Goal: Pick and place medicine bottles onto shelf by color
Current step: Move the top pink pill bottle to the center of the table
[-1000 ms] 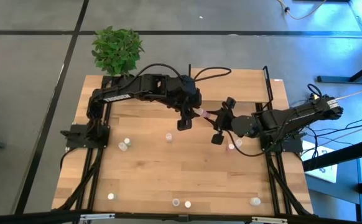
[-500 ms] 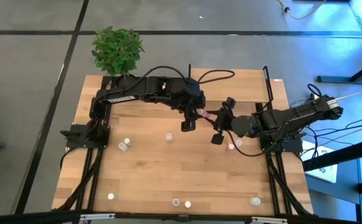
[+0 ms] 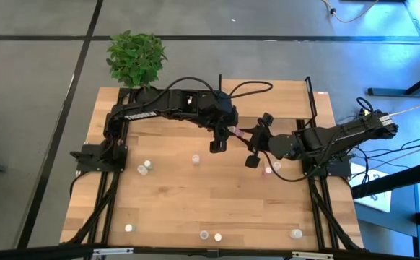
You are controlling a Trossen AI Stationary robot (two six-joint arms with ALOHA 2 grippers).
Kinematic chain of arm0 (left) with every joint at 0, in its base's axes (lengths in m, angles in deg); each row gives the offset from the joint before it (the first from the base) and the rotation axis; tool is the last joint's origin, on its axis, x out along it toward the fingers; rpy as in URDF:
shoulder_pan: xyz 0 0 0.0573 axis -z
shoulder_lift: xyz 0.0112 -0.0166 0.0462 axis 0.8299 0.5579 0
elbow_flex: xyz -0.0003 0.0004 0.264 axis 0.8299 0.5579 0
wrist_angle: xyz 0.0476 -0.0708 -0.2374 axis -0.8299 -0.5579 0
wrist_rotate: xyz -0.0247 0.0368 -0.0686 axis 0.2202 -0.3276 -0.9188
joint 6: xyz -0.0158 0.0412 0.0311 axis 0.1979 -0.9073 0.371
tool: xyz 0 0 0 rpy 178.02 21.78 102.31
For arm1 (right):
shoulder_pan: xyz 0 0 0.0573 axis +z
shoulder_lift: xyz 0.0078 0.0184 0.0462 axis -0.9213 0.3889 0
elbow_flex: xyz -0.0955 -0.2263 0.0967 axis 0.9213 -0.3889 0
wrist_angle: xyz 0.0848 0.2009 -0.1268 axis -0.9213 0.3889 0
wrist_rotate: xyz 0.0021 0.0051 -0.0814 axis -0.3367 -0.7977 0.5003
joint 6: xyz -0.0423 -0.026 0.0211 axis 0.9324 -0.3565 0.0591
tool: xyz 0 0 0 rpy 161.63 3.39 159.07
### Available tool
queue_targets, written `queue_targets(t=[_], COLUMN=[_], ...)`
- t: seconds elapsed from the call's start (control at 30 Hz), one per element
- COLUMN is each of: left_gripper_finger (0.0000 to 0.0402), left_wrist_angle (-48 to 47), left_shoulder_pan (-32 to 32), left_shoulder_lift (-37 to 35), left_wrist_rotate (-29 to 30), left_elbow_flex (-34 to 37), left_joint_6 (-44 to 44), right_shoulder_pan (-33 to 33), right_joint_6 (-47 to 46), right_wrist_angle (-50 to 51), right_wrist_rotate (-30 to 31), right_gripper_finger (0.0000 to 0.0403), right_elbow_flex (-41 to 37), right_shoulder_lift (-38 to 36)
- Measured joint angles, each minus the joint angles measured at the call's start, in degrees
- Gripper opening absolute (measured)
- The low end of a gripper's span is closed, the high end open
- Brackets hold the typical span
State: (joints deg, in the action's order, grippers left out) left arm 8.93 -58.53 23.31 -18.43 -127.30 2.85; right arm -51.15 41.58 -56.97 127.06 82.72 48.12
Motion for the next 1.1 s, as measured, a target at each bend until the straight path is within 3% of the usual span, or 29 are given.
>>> queue_targets(t=[0.27,0.6,1.1], left_gripper_finger=[0.0092,0.0089,0.0088], left_wrist_angle=[0.02,0.0,-1.95], left_shoulder_pan=[0.02,0.02,0.02], left_shoulder_lift=[-0.02,-0.02,-0.11], left_wrist_rotate=[-0.01,-0.22,0.92], left_elbow_flex=[0.0,0.0,-0.02], left_joint_6=[0.01,0.02,0.07], right_shoulder_pan=[0.0,-0.87,-0.85], right_joint_6=[-0.04,-2.29,-2.71], right_wrist_angle=[-0.02,-0.09,-0.07], right_wrist_rotate=[0.07,-3.47,-3.22], right_gripper_finger=[0.0104,0.0139,0.0184], right_elbow_flex=[0.0,0.0,0.0], right_shoulder_lift=[0.0,0.0,0.0])
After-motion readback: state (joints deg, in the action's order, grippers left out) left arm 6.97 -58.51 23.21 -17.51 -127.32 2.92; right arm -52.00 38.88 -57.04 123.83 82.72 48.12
